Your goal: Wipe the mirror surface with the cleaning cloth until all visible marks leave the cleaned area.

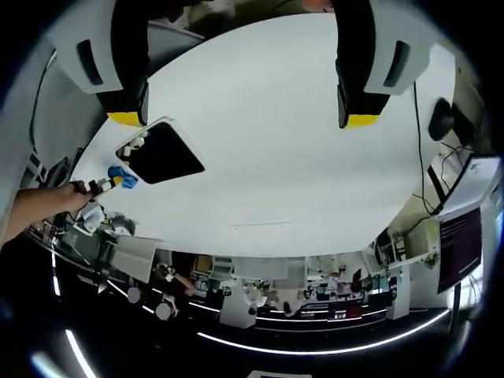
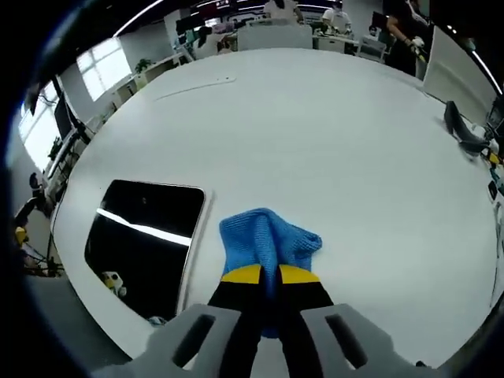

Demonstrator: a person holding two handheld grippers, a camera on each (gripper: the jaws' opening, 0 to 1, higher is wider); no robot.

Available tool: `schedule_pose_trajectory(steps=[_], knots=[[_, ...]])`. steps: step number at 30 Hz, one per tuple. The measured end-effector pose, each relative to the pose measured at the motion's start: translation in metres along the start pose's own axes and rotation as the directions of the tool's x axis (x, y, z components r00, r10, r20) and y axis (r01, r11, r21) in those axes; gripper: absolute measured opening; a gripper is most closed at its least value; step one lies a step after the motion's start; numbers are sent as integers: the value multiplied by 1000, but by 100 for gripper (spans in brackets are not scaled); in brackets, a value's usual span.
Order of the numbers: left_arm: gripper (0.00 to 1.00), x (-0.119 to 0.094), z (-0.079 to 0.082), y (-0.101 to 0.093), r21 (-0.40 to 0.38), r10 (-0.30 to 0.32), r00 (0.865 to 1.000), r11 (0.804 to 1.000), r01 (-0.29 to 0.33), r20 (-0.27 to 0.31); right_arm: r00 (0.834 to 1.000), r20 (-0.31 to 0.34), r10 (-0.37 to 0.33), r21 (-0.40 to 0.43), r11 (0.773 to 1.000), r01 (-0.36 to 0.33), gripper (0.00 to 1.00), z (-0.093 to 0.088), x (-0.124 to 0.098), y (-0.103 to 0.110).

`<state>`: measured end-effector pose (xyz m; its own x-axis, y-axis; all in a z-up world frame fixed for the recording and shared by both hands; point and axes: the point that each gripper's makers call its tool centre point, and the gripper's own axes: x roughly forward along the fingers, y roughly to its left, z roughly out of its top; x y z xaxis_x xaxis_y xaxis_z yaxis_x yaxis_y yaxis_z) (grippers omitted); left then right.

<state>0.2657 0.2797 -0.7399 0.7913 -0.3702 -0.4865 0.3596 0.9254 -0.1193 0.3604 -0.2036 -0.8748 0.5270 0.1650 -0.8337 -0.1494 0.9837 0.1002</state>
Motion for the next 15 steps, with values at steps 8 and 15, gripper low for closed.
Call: schedule_pose_trajectory(steps=[8, 15], knots=[[99, 0, -3, -2, 2, -1, 1000, 1000, 1, -3, 1000, -30, 7, 43, 999, -6, 1, 1, -2, 2], [99, 1, -6, -6, -3, -5, 1000, 1000, 5, -2, 997, -65, 35, 119, 993, -27, 1, 16, -7, 17]])
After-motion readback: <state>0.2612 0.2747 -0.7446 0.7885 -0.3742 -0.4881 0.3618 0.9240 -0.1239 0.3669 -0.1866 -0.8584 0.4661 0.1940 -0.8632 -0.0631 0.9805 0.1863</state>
